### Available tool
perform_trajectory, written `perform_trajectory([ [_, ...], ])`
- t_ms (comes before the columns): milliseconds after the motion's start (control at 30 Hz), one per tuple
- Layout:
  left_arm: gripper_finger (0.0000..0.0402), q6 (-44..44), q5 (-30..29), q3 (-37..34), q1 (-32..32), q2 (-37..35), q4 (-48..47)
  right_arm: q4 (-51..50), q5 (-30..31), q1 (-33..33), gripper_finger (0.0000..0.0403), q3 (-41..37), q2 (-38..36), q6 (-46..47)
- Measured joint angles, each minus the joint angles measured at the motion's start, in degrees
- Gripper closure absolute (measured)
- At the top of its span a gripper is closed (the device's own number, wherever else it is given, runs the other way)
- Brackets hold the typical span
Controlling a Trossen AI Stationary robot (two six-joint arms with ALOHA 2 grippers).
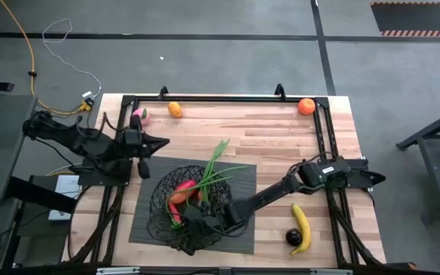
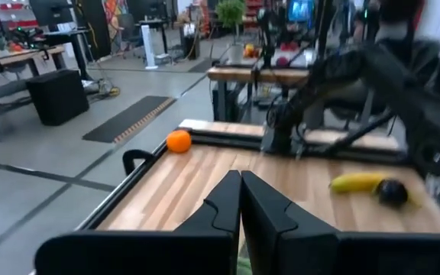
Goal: Build produce basket
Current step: Put the green string beans into the black wire basket
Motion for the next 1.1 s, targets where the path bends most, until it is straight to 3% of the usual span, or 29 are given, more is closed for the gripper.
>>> perform_trajectory([
  [133,0.0401,-2.5,0.0,0.0,0.0,-0.3,0.4,0.0,-2.5,-0.6,0.0344,0.0,0.0,0.1],
  [433,0.0401,-3.3,0.3,0.0,0.0,0.7,0.2,-1.5,-7.1,-1.9,0.0191,1.6,-0.3,-5.7],
  [600,0.0401,-3.3,0.5,0.0,0.0,0.7,0.2,-8.5,-9.8,-3.1,0.0135,6.5,-0.7,-9.4],
  [900,0.0401,-3.3,0.4,0.0,0.0,0.7,0.2,-19.6,-11.1,-3.3,0.0119,9.7,-0.5,-17.0],
  [1100,0.0401,-3.3,0.3,0.0,0.0,0.7,0.2,-8.5,-13.7,-4.4,0.0119,9.7,-0.6,-18.9],
])
